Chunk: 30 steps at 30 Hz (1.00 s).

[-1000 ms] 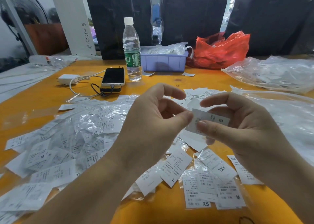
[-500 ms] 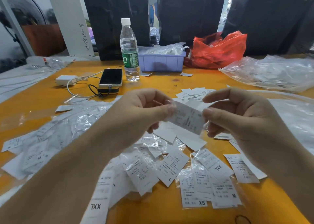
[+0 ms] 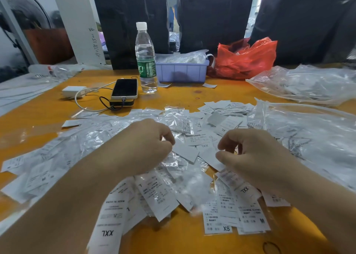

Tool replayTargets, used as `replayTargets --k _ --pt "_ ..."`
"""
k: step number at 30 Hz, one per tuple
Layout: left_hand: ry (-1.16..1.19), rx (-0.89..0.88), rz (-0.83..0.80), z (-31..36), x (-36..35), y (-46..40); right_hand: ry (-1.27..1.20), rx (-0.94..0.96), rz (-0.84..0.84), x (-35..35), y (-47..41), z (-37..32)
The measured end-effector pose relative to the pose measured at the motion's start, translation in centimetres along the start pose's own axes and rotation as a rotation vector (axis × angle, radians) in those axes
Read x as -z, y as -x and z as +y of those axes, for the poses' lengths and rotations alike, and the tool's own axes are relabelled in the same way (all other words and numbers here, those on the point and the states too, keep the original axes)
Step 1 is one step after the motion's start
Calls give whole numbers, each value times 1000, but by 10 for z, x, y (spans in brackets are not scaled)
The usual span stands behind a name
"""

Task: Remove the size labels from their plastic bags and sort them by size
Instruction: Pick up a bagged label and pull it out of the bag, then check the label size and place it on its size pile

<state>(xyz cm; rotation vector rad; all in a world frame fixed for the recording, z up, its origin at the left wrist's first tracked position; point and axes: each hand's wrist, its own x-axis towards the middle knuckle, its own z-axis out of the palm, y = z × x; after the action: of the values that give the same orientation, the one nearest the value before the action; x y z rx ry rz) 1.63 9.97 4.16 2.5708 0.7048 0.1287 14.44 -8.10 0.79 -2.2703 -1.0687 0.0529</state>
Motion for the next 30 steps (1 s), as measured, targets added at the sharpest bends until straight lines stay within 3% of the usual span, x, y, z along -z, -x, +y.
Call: replayTargets --k 4,6,12,19,24,27,30 --pt "10 -139 148 8 -8 6 260 -36 -78 -8 -2 -3" --pt "42 -168 134 13 -12 11 287 -41 -103 -10 -4 -4" --pt "25 -218 23 20 -25 16 225 -27 -70 -12 -6 -5" --pt "58 -185 53 13 -26 9 -74 53 25 -9 -6 -4" --pt "451 -80 65 10 -21 1 -515 258 36 1 -1 -9" --pt "775 16 -66 13 -17 -2 -576 361 57 3 3 -12" --pt "862 -69 -228 15 -18 0 -580 382 92 3 6 -17"
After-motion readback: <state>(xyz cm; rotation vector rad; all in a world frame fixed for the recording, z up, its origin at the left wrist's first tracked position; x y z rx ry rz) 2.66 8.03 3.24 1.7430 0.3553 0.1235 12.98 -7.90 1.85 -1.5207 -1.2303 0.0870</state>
